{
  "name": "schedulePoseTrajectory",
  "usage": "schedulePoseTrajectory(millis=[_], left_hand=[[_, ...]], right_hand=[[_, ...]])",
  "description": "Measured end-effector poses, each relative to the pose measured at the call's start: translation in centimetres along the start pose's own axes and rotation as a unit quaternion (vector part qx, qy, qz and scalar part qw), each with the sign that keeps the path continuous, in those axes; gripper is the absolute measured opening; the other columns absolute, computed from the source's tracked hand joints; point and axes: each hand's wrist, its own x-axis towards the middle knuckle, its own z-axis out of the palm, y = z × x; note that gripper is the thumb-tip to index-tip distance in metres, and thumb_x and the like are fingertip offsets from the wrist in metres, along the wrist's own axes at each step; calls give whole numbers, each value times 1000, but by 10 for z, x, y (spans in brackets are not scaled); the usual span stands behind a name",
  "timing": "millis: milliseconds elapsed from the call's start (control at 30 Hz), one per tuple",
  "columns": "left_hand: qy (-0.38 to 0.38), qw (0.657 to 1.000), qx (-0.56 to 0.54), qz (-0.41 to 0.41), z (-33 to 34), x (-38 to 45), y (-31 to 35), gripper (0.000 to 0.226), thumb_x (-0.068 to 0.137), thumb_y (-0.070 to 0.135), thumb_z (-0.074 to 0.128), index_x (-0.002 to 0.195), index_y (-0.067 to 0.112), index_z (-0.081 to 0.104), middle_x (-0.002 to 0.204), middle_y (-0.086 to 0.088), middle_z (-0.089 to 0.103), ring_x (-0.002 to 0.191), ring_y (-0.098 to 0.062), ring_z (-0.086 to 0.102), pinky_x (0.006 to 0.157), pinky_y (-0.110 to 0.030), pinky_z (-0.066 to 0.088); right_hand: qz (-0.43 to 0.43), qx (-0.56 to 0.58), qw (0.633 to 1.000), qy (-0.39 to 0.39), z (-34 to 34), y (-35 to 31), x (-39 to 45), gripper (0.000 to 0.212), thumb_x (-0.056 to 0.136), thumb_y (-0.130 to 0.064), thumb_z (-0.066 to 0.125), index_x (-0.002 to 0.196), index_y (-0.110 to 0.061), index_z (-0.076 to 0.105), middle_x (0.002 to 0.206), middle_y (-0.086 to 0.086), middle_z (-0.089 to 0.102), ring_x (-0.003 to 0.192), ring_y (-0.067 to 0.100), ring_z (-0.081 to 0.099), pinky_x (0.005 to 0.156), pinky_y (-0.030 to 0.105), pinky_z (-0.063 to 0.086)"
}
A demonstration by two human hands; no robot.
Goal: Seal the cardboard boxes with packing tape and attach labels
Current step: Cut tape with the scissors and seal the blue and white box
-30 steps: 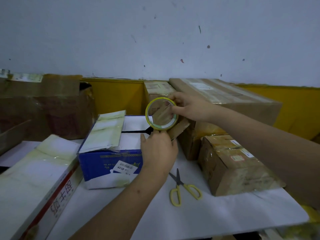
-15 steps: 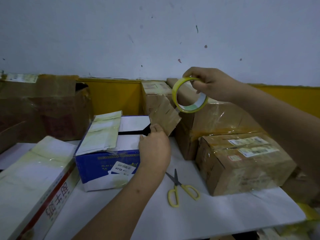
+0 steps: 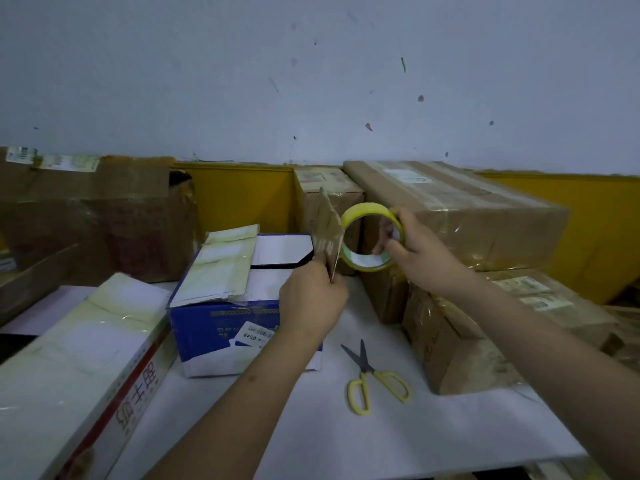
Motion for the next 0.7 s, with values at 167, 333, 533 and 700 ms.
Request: schedulePoseTrajectory(millis=[167, 333, 533, 700], left_hand=[[-168, 901, -382, -117, -46, 19, -6, 59, 73, 43, 69, 127, 20, 63, 117, -7, 71, 112, -26, 64, 100, -48, 51], [-80, 856, -454, -234, -73, 42, -13, 49, 100, 52, 48, 120, 12, 68, 108, -13, 75, 99, -27, 72, 78, -40, 60], [-95, 838, -435, -315, -79, 36, -36, 29, 108, 24, 44, 118, 11, 67, 105, -17, 75, 91, -32, 72, 60, -45, 63], [-75, 888, -366, -267, -76, 34, -49, 30, 106, 13, 42, 121, 7, 68, 108, -18, 74, 96, -37, 72, 71, -48, 63]], right_hand=[[-26, 58, 998, 14, 36, -14, 5, 23, 96, -4, 49, 112, -19, 40, 92, -5, 61, 85, 3, 62, 69, 16, 46], [-51, 95, 994, 6, 58, -39, 13, 35, 98, -9, 49, 128, -24, 39, 96, -4, 60, 86, 3, 60, 71, 19, 45], [-49, 172, 984, 4, 89, -41, 15, 32, 99, -9, 40, 128, -22, 41, 89, -4, 60, 88, 9, 62, 88, 38, 49], [-41, 144, 989, 5, 90, -48, 21, 22, 97, -8, 47, 114, -22, 49, 85, -2, 64, 80, 8, 60, 78, 35, 49]])
